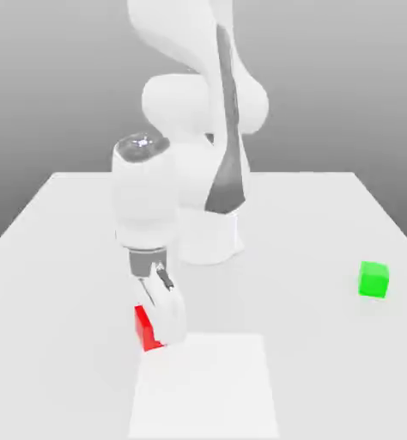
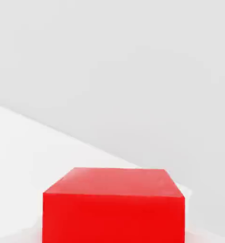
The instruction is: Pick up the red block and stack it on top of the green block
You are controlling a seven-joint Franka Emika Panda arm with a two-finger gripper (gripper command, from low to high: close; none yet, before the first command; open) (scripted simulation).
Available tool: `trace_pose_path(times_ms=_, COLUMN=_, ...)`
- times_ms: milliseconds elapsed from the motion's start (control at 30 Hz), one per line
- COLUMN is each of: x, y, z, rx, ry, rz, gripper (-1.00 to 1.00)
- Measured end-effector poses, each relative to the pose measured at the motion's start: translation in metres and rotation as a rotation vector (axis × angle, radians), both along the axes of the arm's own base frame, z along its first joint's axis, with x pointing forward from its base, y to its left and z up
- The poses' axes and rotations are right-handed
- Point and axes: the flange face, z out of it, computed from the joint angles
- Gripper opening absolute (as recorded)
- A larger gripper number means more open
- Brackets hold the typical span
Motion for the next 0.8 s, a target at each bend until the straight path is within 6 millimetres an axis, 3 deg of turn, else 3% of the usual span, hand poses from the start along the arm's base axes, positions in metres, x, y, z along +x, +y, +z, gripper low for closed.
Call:
trace_pose_path(times_ms=67, x=0.0, y=0.007, z=0.01, rx=0.0, ry=0.002, rz=0.019, gripper=-1.0)
trace_pose_path(times_ms=133, x=0.007, y=0.041, z=0.02, rx=0.0, ry=-0.004, rz=0.11, gripper=-1.0)
trace_pose_path(times_ms=267, x=0.012, y=0.126, z=0.036, rx=-0.001, ry=-0.018, rz=0.326, gripper=-1.0)
trace_pose_path(times_ms=400, x=-0.009, y=0.219, z=0.048, rx=0.001, ry=-0.025, rz=0.565, gripper=-1.0)
trace_pose_path(times_ms=500, x=-0.042, y=0.284, z=0.054, rx=0.002, ry=-0.025, rz=0.747, gripper=-1.0)
trace_pose_path(times_ms=633, x=-0.106, y=0.359, z=0.055, rx=0.002, ry=-0.016, rz=0.991, gripper=-1.0)
trace_pose_path(times_ms=733, x=-0.167, y=0.402, z=0.052, rx=0.0, ry=-0.003, rz=1.174, gripper=-1.0)
trace_pose_path(times_ms=800, x=-0.187, y=0.413, z=0.046, rx=-0.002, ry=-0.001, rz=1.231, gripper=-1.0)
